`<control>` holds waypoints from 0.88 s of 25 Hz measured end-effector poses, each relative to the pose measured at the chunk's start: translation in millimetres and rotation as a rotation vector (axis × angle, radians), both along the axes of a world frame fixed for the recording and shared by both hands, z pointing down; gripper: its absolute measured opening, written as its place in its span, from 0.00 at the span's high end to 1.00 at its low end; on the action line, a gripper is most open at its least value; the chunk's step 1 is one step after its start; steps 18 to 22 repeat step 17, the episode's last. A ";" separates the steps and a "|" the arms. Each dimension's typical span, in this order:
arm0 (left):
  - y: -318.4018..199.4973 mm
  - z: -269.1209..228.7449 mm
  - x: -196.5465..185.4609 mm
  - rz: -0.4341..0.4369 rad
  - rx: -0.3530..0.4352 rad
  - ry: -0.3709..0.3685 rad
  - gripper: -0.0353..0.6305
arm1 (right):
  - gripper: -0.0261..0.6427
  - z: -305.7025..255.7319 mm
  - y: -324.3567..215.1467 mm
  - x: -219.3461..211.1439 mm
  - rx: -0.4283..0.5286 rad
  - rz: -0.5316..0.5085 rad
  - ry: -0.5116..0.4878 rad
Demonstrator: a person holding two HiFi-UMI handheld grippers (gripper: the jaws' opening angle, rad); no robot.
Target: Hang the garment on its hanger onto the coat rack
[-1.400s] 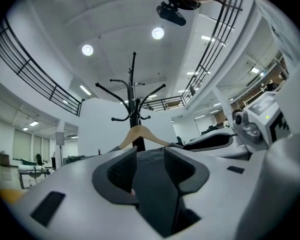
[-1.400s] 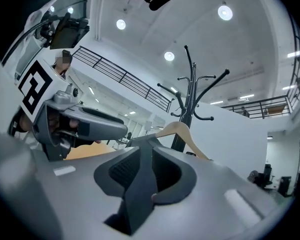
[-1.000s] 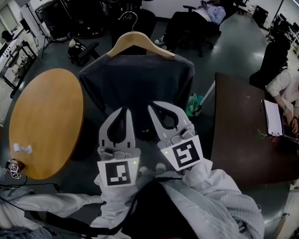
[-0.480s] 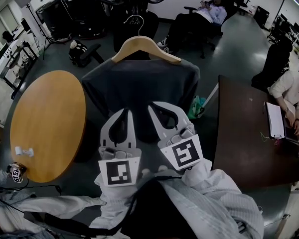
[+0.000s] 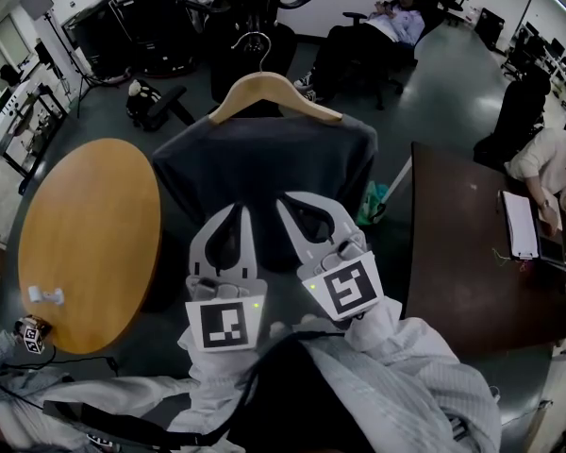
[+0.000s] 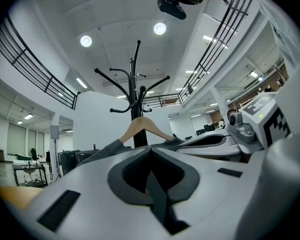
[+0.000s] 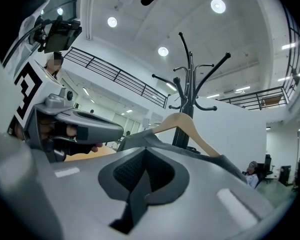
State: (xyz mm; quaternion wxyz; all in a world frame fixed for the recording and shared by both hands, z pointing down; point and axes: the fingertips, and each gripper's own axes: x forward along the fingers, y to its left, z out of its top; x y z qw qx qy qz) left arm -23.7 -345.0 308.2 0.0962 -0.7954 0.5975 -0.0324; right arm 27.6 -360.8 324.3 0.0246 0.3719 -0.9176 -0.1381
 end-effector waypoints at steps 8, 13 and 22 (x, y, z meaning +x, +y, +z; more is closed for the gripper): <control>1.3 1.5 -2.1 -0.004 0.000 0.006 0.94 | 0.96 0.5 -1.2 4.7 0.000 0.017 0.003; 2.3 3.6 -2.6 -0.006 -0.009 0.007 0.94 | 0.96 1.6 0.2 4.6 -0.008 0.019 -0.002; 2.2 4.5 -2.4 -0.001 -0.009 0.002 0.94 | 0.96 2.5 -0.2 5.7 -0.012 0.023 -0.004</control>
